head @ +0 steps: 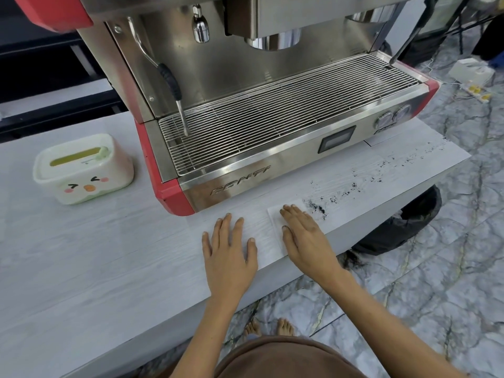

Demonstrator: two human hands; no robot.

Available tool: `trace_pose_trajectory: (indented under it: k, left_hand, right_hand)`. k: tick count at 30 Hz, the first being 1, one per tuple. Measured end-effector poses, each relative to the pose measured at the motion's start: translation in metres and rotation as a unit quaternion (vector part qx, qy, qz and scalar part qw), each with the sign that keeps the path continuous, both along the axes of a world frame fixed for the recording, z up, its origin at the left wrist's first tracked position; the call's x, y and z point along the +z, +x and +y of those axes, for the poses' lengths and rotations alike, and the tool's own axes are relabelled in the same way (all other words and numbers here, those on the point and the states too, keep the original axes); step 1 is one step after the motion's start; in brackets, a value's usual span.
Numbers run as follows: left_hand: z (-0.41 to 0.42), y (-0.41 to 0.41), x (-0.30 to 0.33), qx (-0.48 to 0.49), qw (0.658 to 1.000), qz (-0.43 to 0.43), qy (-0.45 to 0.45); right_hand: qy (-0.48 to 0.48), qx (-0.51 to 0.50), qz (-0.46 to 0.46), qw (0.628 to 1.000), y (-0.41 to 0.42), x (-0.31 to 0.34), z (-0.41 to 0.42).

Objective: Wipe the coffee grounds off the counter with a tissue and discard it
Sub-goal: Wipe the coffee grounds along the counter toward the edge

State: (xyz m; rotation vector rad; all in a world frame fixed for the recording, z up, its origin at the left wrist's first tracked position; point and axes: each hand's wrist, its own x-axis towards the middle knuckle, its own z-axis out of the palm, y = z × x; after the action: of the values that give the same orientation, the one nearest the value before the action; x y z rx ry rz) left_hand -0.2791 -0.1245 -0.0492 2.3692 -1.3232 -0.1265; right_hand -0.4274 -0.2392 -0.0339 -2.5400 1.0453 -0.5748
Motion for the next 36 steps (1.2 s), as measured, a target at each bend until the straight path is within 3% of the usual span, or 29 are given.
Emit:
trace_pose_trajectory:
  k: [5,15,36]
  left_hand:
    - [-0.001,0.0,-0.004,0.002,1.0,-0.013,-0.005]
    - [-0.015,-0.004,0.002,-0.022,0.999,0.033,0.018]
    - [-0.062,-0.048,0.004,-0.043,0.998,-0.008,0.041]
  right_hand:
    - [-0.017,-0.033,0.037,0.999,0.011,-0.011,0.012]
    - [-0.034,0.012,0.066,0.997,-0.005,-0.021,-0.004]
    - [-0.027,-0.001,-0.001,1.0,-0.045,-0.021,-0.072]
